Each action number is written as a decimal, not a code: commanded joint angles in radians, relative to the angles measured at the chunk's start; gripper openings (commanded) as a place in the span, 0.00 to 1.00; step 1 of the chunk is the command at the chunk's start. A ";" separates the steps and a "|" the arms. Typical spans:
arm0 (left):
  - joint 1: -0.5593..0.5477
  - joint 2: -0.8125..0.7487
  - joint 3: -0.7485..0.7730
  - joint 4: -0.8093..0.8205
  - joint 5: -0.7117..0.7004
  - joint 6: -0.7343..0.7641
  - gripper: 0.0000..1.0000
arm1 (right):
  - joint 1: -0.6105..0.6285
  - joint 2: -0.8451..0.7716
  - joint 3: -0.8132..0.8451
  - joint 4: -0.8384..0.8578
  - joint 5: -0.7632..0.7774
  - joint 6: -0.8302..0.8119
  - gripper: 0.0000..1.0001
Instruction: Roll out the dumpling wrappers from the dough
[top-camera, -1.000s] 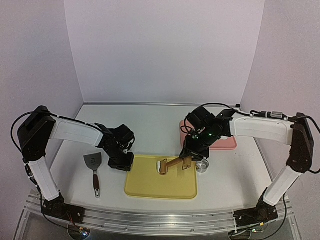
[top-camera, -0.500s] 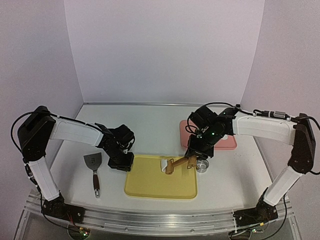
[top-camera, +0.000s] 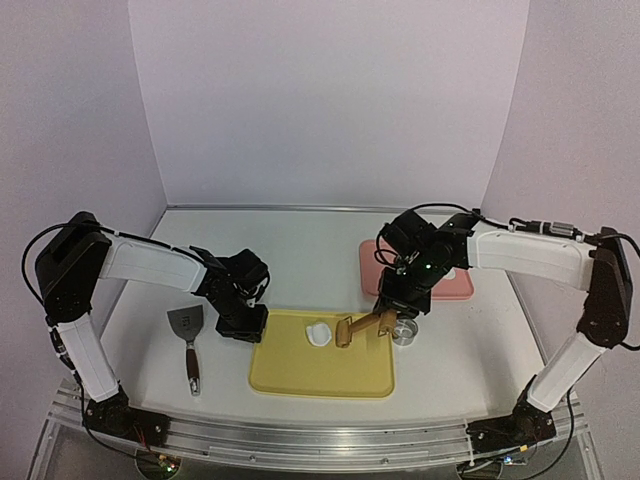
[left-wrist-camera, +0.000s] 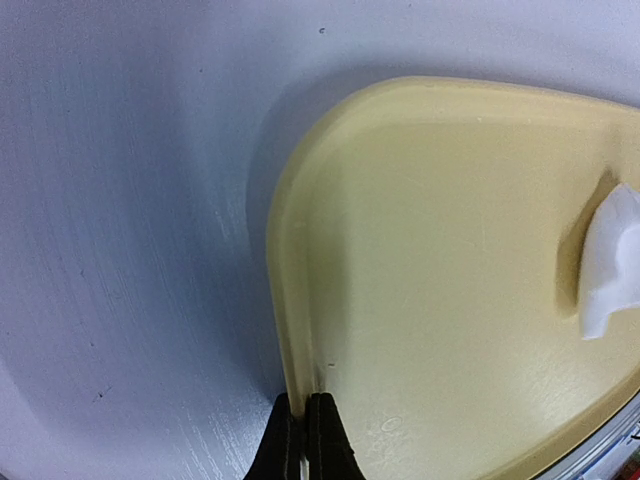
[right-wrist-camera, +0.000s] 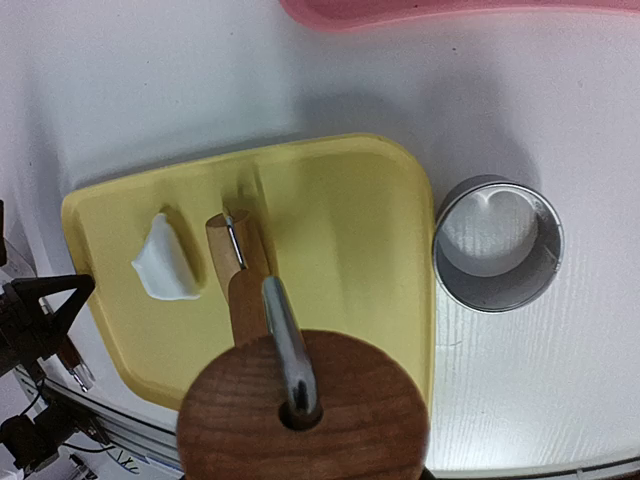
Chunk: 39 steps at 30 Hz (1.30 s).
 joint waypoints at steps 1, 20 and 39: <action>0.001 0.028 -0.034 -0.108 -0.077 0.022 0.00 | -0.033 0.029 -0.049 -0.255 0.277 -0.029 0.00; 0.001 0.035 -0.010 -0.102 -0.067 0.029 0.00 | 0.031 -0.003 0.238 -0.191 0.011 -0.103 0.00; 0.002 0.035 -0.009 -0.105 -0.069 0.026 0.00 | 0.089 0.136 0.307 -0.096 -0.079 -0.151 0.00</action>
